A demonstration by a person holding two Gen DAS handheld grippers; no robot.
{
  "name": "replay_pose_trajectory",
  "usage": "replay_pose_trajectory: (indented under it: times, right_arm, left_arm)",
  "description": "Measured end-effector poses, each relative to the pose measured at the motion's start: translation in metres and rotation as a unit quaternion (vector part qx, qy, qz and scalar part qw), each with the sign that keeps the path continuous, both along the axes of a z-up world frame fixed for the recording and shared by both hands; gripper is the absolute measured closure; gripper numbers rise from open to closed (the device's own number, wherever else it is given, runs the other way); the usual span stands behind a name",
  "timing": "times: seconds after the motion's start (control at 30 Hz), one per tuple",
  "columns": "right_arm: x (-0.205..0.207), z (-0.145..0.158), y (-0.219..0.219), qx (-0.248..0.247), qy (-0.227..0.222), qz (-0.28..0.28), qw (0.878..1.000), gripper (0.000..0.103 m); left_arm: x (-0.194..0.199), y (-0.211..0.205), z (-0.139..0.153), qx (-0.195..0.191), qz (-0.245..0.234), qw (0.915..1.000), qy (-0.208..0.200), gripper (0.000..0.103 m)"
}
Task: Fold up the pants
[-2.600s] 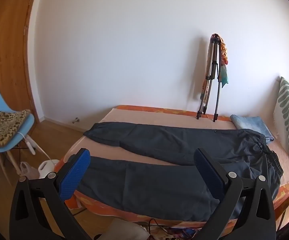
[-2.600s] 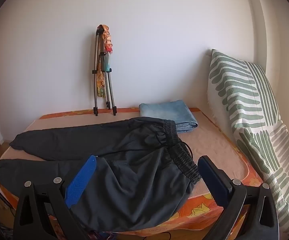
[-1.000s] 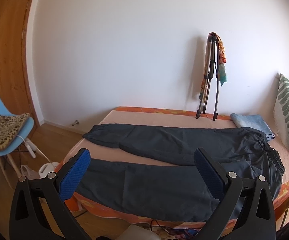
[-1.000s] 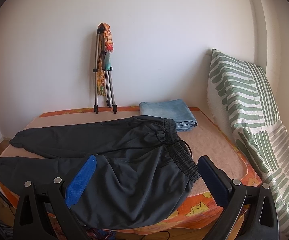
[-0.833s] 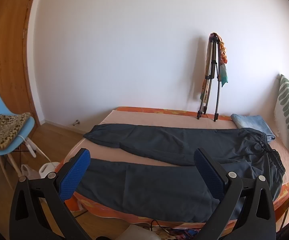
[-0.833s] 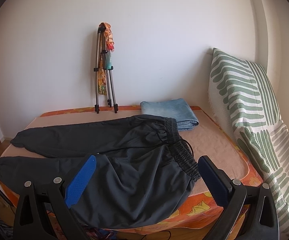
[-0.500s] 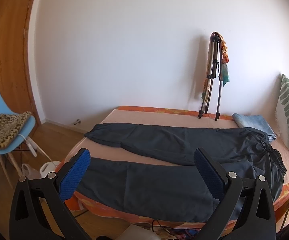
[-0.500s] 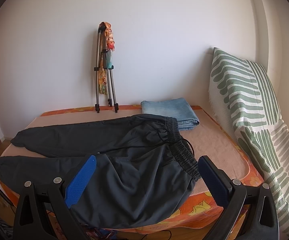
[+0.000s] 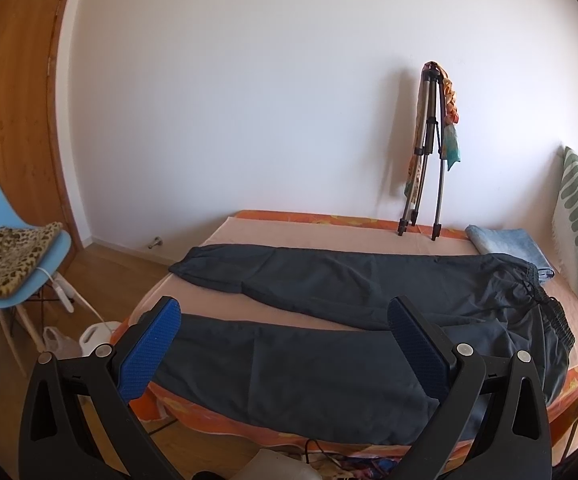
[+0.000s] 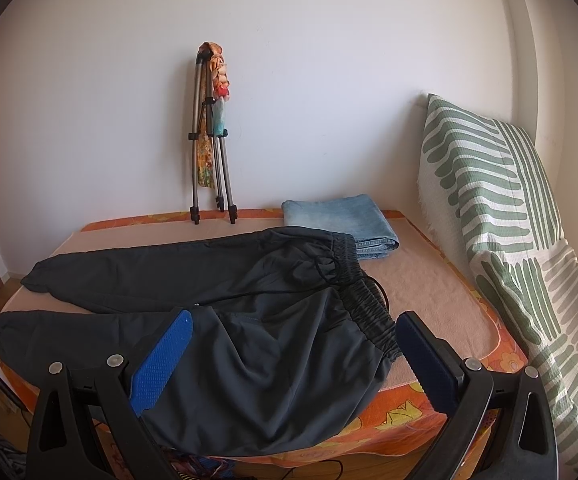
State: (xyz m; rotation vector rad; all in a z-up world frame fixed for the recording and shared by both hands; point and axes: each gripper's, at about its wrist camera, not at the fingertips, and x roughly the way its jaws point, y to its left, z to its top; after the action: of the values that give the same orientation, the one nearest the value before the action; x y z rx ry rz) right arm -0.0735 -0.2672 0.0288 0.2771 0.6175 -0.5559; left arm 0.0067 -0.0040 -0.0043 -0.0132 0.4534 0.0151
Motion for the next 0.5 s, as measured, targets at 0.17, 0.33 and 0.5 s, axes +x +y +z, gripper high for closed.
replay_pose_trajectory:
  times: [0.17,0.33,0.5]
  right_arm:
    - [-0.0004,-0.0017,-0.002,0.002,0.0,-0.001,1.0,0.0]
    - [-0.0005,-0.0024,-0.0021,0.0,0.001,0.001,1.0,0.0]
    - [0.0005,-0.0042,-0.002,-0.004,0.005,0.008,1.0,0.0]
  left_arm:
    - [0.0029,0.0007,-0.002,0.003,0.004,1.0,0.003,0.0]
    - [0.004,0.0013,-0.0043,0.002,0.005,1.0,0.004,0.0]
    - [0.0066,0.003,-0.0071,0.003,0.008,0.9999,0.006,0.0]
